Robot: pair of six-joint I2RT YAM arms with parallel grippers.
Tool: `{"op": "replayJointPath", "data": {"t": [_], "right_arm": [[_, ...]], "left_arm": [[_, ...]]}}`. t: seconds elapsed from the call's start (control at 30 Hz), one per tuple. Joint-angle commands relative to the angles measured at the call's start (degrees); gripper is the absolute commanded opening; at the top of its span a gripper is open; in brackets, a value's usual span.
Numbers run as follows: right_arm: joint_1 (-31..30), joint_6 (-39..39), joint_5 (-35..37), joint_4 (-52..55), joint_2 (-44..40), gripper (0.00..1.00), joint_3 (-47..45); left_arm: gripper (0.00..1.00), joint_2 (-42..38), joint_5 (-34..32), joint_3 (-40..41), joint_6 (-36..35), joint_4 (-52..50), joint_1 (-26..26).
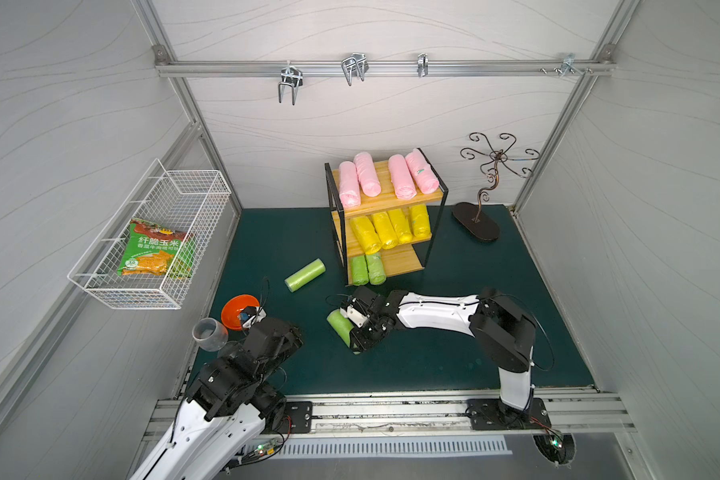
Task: Sort the rolls of trash bags by color and place them on the shelf
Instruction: Pick up the roll of trash bags from the center of the board.
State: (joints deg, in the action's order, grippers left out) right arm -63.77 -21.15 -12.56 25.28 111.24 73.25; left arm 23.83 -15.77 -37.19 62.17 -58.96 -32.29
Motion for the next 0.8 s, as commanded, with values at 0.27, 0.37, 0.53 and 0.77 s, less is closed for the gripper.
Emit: {"op": "replayJointPath", "data": {"t": [0.27, 0.37, 0.53, 0.77], "right_arm": [[3.83, -1.82, 4.11, 2.85, -11.94, 0.00, -3.86], [8.78, -4.70, 3.50, -0.99, -19.45, 0.00, -9.05], [17.75, -10.60, 0.17, -7.97, -26.23, 0.00, -17.18], [25.49, -16.48, -6.01, -17.10, -22.75, 0.00, -23.13]], "left_arm": [[0.68, -0.72, -1.46, -0.51, -0.03, -0.10, 0.35], [0.68, -0.64, -1.29, -0.43, -0.03, 0.05, 0.31], [0.67, -0.37, -0.78, 0.26, 0.23, 1.71, 0.31], [0.67, 0.18, -0.39, 0.18, -0.17, 1.48, 0.38]]}}
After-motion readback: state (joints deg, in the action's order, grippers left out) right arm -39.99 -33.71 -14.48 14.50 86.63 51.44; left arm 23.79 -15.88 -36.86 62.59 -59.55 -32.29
